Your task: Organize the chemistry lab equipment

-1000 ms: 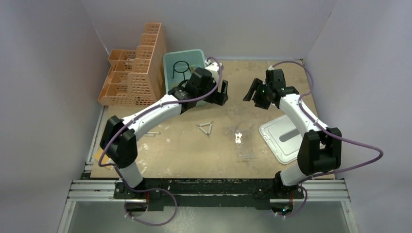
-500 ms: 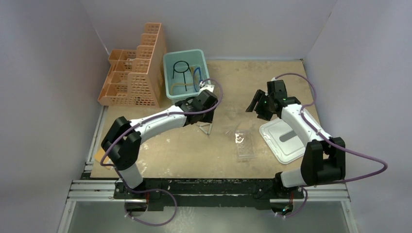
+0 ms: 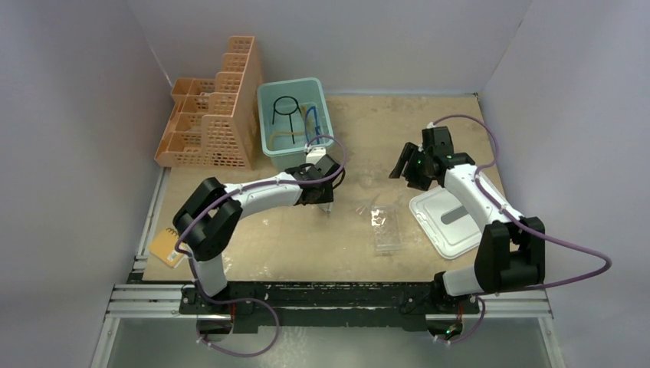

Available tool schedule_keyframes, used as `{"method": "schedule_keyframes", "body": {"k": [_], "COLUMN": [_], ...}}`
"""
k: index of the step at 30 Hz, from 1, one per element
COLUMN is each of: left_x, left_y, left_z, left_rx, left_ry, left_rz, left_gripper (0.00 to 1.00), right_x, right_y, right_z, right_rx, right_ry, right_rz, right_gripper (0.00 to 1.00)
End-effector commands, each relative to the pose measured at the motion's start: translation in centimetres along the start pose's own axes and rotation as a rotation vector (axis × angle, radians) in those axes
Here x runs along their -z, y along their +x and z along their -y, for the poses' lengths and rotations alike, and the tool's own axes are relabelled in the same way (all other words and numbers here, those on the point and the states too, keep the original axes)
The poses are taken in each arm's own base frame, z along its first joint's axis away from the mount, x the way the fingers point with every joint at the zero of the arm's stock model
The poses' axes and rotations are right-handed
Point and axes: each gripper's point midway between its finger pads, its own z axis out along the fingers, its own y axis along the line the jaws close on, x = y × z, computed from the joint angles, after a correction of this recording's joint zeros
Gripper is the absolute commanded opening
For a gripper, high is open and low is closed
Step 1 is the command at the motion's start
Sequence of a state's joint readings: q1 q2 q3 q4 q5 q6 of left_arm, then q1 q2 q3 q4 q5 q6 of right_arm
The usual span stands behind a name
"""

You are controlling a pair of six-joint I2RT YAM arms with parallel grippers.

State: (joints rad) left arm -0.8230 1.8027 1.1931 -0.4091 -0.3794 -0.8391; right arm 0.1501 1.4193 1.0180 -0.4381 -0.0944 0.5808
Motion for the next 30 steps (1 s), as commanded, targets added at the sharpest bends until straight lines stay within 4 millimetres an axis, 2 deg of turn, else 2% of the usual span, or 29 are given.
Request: {"method": "schedule_keyframes", "body": {"k": [1,6,10,18,21,26,30], "left_x": [-0.4,-1.0,-1.0,-2.2,-2.4,-1.5,0.6], "left_y": [0.0,1.4,2.0,3.5,3.7,2.2,-0.6], "left_z": [-0.5,-0.9,-1.4,-1.7,-1.8,-1.7,-0.8], "left_rx": [0.095,0.098,0.103,0.080,0.073,0.054,0.024], "left_ry": [-0.043,-0.059,-0.072,-0.099,-0.104,-0.099,-0.056], "left_rz": [0.013,-0.027,-0.044,-0.085,-0.093,-0.054,0.011], "left_gripper": [0.40,0.43,0.40,0.31,0.23,0.00,0.00], "right_x": [1.1,0.8,0.8,0.6,0.7,0.7,0.9], "right_y": [-0.4,0.0,0.1,-0.2,-0.3,-0.9,-1.9], "right_z": [0.2,0.3,0.4,0.3,0.3,0.2,-0.3], "right_rx": [0.032,0.032,0.036,0.037,0.039,0.042,0.042], "right_ry": [0.000,-0.002,0.000,0.002,0.003,0.007,0.003], "right_rz": [0.033,0.017,0.014,0.018,0.023,0.037,0.066], "right_gripper": [0.65,0.64,0.64,0.63,0.63,0.63,0.63]}}
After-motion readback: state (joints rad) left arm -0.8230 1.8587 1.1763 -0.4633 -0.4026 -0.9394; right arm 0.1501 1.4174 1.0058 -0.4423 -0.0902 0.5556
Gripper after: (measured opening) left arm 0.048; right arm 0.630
